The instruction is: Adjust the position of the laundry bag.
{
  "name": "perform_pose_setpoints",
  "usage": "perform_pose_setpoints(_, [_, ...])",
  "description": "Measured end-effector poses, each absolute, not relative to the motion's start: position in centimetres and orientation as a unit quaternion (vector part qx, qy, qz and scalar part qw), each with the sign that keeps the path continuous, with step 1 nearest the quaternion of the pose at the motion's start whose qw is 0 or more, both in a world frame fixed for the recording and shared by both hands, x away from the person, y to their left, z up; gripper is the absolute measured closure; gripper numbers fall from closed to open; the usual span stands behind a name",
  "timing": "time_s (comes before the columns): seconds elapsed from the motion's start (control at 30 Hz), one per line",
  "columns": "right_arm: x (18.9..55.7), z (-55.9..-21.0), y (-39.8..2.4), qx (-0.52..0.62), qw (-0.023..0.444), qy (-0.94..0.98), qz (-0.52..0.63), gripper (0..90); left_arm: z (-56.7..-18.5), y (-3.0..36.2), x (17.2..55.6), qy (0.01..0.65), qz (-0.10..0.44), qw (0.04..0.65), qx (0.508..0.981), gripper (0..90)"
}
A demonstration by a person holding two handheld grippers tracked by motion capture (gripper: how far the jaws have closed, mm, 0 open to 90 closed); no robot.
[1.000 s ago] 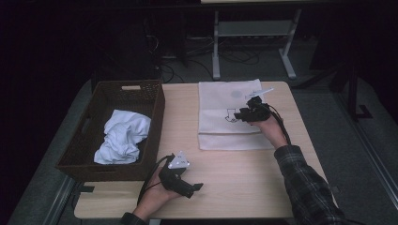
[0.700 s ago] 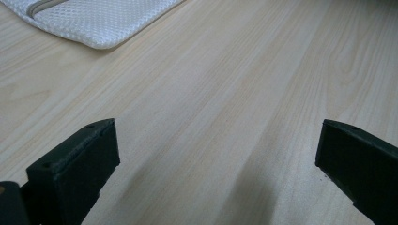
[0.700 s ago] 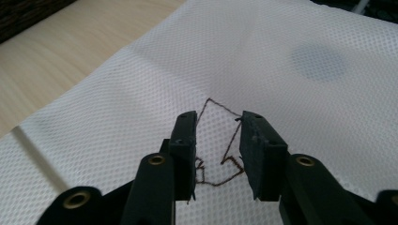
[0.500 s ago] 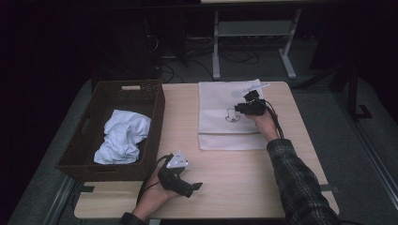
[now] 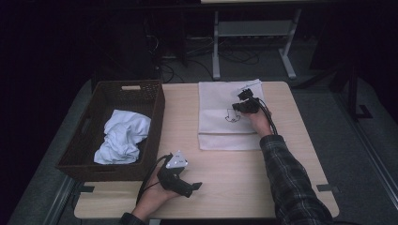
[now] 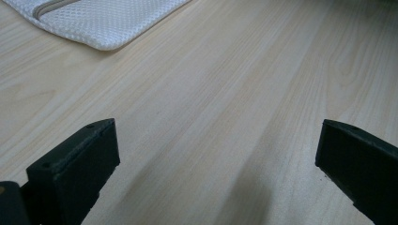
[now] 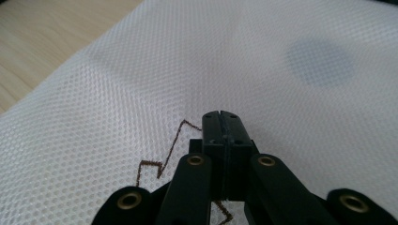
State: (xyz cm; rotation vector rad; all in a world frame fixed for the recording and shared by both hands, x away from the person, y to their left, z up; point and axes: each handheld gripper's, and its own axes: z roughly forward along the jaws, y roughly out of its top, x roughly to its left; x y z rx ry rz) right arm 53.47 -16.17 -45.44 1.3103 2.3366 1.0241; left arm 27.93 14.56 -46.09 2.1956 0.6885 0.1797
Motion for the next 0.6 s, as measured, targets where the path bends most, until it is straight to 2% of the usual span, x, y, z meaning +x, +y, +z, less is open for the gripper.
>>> perform_pose_setpoints(0.6, [54.0,-47.0,-15.6,0.461,0.124,0.812,0.336,89.3,-46.1,14.8,28.0,0.279,0.072,0.407,0.867,0.0])
